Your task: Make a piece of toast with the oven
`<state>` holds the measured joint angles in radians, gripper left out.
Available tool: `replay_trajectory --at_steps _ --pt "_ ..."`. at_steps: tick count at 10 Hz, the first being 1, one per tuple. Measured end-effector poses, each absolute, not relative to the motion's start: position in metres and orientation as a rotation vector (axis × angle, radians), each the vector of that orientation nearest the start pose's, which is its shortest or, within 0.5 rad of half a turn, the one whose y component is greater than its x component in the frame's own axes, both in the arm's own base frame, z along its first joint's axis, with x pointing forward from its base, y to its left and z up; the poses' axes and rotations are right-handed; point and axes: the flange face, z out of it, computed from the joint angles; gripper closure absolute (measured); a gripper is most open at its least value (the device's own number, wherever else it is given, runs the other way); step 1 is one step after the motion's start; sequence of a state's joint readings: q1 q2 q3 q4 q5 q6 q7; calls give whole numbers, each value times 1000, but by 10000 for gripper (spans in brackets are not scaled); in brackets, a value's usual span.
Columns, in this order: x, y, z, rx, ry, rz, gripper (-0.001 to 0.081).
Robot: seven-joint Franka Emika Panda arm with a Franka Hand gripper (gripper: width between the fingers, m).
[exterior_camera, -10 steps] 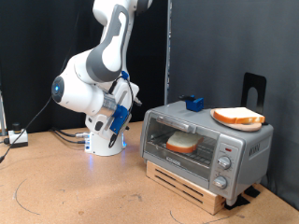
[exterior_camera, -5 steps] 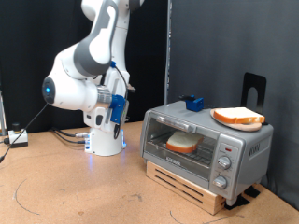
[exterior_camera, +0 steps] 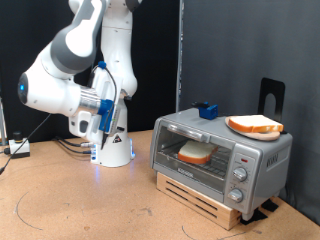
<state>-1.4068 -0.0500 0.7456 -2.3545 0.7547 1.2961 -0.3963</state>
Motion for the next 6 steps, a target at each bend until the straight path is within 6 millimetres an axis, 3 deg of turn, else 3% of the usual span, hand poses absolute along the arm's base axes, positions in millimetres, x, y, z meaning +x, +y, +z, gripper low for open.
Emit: replay_trajectory --at_steps 3,6 --pt "360 -160 343 -1874 451 546 -1" --pt "395 -147 334 -1772 463 436 -1"
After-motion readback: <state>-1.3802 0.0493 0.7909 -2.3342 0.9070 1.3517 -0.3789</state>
